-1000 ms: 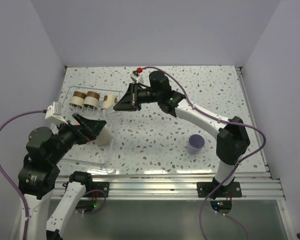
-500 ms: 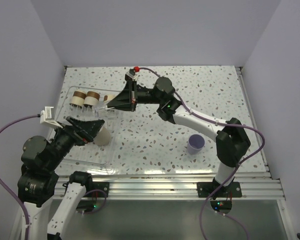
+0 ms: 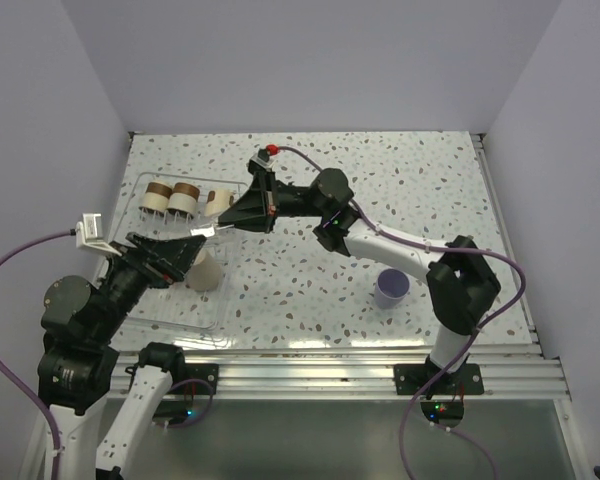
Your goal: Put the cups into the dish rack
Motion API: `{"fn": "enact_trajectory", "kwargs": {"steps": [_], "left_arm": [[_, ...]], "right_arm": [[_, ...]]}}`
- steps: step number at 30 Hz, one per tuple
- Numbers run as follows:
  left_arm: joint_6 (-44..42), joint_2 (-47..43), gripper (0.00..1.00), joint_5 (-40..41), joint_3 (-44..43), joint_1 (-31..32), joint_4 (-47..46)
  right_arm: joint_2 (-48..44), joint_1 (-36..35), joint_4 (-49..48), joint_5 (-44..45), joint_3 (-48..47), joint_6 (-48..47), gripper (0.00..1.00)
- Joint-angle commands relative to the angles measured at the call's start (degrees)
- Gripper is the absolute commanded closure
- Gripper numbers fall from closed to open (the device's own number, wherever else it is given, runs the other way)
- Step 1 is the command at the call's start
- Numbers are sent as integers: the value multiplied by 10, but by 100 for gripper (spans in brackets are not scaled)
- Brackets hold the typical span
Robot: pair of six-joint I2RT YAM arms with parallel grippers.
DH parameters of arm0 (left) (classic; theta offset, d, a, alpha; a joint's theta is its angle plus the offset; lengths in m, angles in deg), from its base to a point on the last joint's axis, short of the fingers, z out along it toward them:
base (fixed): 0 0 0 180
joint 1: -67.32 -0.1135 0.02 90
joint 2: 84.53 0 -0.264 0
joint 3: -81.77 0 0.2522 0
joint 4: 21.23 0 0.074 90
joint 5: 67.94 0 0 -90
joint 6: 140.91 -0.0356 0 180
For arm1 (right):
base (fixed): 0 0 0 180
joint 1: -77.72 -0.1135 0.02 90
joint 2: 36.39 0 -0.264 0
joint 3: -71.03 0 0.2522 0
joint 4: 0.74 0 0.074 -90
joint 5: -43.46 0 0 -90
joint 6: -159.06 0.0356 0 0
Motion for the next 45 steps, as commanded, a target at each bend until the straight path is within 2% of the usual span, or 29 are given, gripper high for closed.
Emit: {"fn": "enact_trajectory", "kwargs": {"steps": [1,5,11,17,20,22,23,24,27,28,30,31,32,34,35,37,39,45], "left_arm": [[11,9,8,-9,6,2,-39],[11,15,13,-17,11,2,-47],[12,16,27,-25,21,3,-57],[12,16,52,-31,26,3,-59],[9,17,74,-22,20,3,-48],[2,19,81,-12,12,2,-35],[2,19,82,-8,8,2,-28],[1,25,86,-3,4,2,-18],[-19,41,95,24,-21,2,26],[-24,45,97,34,-29,2,58],[-45,64,100,81,-62,2,100],[-51,71,100,101,-75,2,144],[-58,78,100,137,-96,2,164],[-68,101,100,179,-116,3,237],[-64,125,100,237,-133,2,268],[-29,153,100,302,-148,3,380],[-25,159,100,344,-136,2,388],[36,181,100,358,-62,2,387]], "right_arm": [[-33,-9,-54,-8,-9,13,100],[-31,-12,-52,-6,-11,13,100],[-21,-19,-65,-5,-1,20,100],[-15,-22,-66,1,8,17,100],[-13,-21,-63,-2,9,14,100],[-14,-22,-45,-9,11,3,98],[-14,-22,-33,-9,11,-5,98],[-19,-22,-19,-13,11,-16,83],[-45,-16,88,-31,7,-93,63],[-53,-14,129,-33,3,-155,57],[-72,-5,287,-29,-17,-233,47],[-87,-1,348,-21,-27,-319,42],[-94,6,466,-2,-40,-362,41],[-106,14,560,20,-73,-458,41],[-109,22,617,35,-81,-477,41],[-116,29,643,42,-77,-506,41],[-121,38,656,44,-61,-510,41],[-136,49,675,44,-47,-530,43]]}}
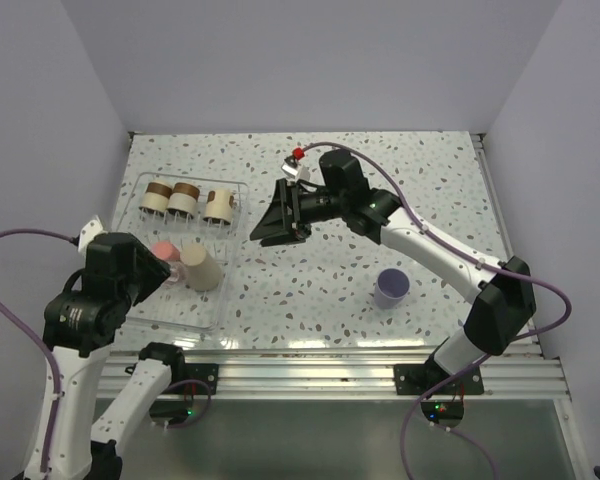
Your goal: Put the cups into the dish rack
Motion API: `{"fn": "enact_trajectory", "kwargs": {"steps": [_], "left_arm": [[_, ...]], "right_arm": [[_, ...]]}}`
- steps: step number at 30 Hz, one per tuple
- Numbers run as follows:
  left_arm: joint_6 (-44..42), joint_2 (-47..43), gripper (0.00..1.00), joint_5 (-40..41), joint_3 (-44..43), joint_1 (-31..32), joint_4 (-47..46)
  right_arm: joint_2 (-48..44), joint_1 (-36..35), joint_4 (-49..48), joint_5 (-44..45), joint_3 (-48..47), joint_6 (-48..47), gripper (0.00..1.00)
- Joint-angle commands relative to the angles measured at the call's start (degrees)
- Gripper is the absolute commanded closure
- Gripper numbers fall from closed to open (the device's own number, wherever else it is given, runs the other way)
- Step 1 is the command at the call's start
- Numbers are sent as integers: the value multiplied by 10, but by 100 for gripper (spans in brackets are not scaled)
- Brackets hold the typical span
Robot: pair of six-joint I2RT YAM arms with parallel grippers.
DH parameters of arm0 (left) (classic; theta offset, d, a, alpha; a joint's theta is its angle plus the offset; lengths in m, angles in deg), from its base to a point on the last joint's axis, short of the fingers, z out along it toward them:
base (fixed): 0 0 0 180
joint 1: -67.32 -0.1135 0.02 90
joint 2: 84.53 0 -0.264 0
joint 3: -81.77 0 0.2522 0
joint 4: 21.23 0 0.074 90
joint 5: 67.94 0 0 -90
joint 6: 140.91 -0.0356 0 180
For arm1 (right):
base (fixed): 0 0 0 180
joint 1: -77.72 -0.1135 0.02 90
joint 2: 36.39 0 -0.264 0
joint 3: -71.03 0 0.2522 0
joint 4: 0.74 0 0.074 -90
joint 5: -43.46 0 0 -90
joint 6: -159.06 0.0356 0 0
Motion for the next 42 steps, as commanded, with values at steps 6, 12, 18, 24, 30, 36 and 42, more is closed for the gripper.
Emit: {"fn": "enact_trajectory", "kwargs": {"steps": [6,12,18,24,30,36,42], "left_arm": [[-21,127,100,64,20,2,21],[-91,132,100,30,66,2,-33],[-92,107,100,-59,152,2,-90],[-93,91,100,-101,226,3,-141],[-116,112,100,-117,273,3,-191],[-121,132,100,-106,283,5,-207],[-115,143,71,-98,282,9,-207]], "right_arm": [[-22,9,67,2,11,-57,45],[-12,13,54,-5,16,-53,47],[0,14,52,-12,13,-54,54],[7,14,60,-12,7,-59,52],[2,15,71,-6,12,-71,50],[-4,20,85,-1,12,-82,47],[-6,22,93,5,11,-88,47]]}}
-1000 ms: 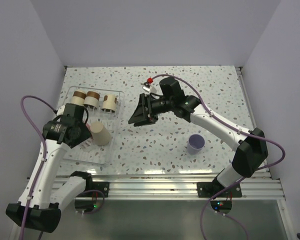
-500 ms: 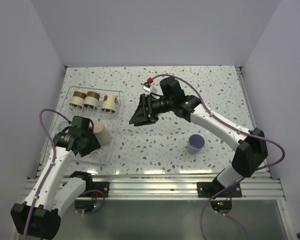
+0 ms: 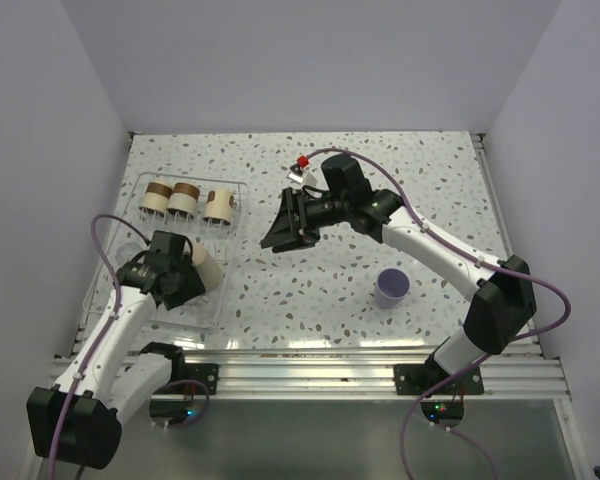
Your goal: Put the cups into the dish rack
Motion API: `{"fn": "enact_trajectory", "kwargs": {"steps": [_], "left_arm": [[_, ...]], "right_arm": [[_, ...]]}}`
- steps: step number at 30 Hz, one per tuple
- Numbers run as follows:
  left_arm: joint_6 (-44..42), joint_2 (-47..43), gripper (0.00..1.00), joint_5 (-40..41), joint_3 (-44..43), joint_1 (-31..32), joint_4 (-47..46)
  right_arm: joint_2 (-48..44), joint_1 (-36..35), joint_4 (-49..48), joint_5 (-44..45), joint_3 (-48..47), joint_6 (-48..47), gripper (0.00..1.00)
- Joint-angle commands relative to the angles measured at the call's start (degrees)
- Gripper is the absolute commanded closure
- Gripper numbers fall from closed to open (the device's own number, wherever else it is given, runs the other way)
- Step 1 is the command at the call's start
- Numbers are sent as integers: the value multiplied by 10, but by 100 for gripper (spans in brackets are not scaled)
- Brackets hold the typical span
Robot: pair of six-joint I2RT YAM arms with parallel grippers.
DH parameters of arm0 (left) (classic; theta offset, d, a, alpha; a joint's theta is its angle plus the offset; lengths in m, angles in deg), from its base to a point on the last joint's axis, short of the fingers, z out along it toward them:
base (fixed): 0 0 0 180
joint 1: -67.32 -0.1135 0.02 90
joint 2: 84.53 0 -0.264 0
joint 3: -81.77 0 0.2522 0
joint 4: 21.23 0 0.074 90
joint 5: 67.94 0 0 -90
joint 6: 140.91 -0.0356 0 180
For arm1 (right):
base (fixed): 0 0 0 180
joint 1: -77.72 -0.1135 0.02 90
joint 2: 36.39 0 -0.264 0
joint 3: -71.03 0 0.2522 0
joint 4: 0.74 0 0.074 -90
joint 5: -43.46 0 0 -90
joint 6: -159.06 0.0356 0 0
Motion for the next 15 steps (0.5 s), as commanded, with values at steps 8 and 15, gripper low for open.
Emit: {"fn": "enact_trajectory", "kwargs": {"steps": [8,15], "left_arm": [[-8,-8,35,-3,0,14,-14],[-16,-38,28,-18,-3,16,-12]], "right_arm": [[-11,8,24,5,-3,-22,46],[-17,13,56,23,-12,-43,45]]}}
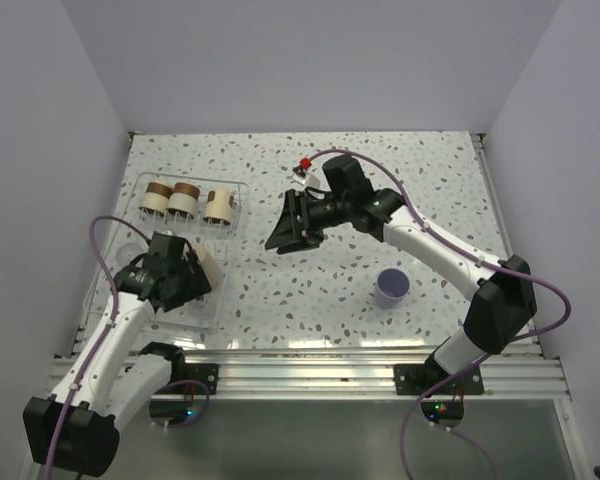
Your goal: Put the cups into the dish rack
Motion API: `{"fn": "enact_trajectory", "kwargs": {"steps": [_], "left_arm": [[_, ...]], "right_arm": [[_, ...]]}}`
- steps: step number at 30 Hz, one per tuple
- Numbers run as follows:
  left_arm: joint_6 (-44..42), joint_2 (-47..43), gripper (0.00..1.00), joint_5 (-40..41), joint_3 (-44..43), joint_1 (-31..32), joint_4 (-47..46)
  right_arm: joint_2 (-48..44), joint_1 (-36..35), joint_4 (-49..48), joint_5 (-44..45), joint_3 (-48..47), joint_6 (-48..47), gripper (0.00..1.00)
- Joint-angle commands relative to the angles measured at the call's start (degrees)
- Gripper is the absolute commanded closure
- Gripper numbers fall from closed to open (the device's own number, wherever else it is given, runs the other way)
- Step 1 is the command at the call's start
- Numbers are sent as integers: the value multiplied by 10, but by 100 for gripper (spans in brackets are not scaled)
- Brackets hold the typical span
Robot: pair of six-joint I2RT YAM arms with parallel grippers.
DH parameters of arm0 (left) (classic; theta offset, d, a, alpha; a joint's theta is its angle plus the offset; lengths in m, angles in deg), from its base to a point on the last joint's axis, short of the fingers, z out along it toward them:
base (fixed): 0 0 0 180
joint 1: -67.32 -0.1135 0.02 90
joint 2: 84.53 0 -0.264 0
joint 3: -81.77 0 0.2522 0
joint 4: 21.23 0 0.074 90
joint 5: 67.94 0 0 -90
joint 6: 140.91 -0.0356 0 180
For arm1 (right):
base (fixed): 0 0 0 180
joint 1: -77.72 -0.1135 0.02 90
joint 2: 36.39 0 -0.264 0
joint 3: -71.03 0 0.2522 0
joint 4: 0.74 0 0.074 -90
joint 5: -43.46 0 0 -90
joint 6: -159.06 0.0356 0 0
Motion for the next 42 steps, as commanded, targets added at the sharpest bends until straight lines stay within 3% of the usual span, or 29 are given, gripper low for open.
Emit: {"fn": "enact_trajectory", "kwargs": {"steps": [1,3,9,15,21,27,42], "left_arm": [[-15,-23,27,-11,-6,4,-7],[-15,-37,27,-15,-20,5,6],[-10,-61,26,0,-125,4,66],[-24,-42,25,16,-275,4,117],[-45,-12,26,-16,-366,4,99],[-54,-6,28,-33,-368,4,81],[-53,-17,30,-33,-351,4,67]], "right_arm": [[-19,6,36,24,-16,-31,45],[-21,7,104,53,-35,-79,44],[-37,6,315,286,-135,-235,38],[-83,6,392,492,-86,-269,29],[-119,7,419,602,-8,-260,24],[-124,14,407,628,46,-260,25],[-107,15,346,568,169,-246,45]]}}
